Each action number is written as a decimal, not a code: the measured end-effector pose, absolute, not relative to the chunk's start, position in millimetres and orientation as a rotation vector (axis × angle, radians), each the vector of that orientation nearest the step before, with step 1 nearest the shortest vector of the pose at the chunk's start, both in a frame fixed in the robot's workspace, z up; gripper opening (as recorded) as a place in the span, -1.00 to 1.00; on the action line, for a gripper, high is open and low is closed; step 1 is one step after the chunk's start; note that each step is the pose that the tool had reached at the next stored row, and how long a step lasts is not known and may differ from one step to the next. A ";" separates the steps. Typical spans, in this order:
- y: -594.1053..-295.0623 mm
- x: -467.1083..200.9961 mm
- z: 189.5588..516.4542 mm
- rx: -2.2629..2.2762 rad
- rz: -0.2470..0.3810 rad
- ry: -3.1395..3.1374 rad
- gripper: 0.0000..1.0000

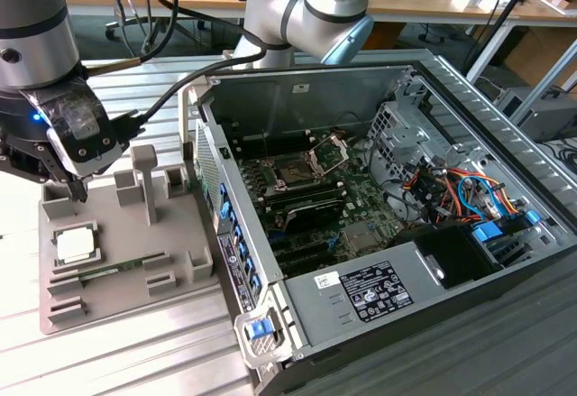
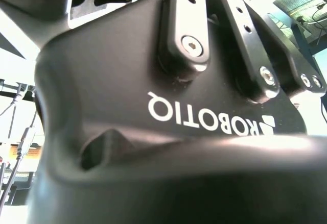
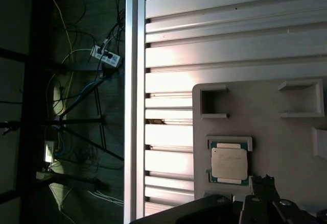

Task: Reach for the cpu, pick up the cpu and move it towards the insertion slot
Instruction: 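Reach for the cpu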

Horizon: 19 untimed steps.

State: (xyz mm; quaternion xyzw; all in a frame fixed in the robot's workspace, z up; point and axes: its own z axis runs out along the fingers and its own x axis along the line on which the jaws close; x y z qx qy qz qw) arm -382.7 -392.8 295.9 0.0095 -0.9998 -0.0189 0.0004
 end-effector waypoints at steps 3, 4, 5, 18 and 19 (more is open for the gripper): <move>-392.8 -382.7 293.5 0.030 -0.059 -3.140 -0.80; -392.8 -382.7 293.3 0.030 -0.059 -3.140 -0.80; -392.9 -382.7 293.1 0.030 -0.059 -3.140 -0.80; -392.9 -382.7 289.1 0.030 -0.059 -3.140 -0.80; -392.9 -382.7 288.9 0.030 -0.059 -3.140 -0.80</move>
